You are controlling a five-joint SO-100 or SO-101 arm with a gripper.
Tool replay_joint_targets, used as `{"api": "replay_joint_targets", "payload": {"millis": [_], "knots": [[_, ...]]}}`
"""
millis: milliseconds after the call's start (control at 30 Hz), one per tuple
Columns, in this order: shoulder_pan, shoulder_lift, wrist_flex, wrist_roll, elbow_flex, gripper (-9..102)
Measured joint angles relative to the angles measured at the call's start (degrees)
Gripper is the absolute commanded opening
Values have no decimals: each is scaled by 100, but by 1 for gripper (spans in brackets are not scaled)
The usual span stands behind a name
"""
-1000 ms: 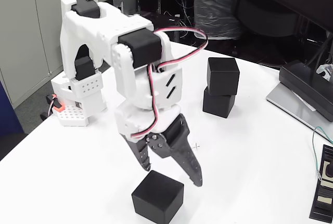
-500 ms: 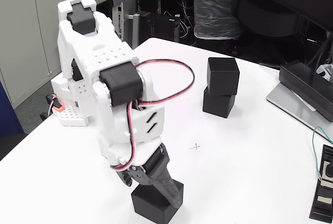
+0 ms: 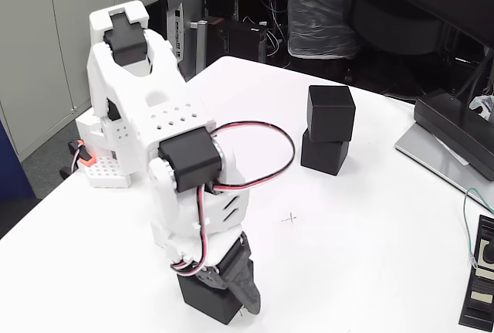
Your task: Stack the 3 blocks
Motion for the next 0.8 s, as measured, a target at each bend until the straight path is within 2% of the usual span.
{"api": "replay_joint_targets", "payload": {"millis": [233, 600, 800], "knots": [[0, 18, 9, 0, -9, 21], [-308, 325, 44, 0, -167, 20], [-343, 932, 475, 0, -404, 20]]}}
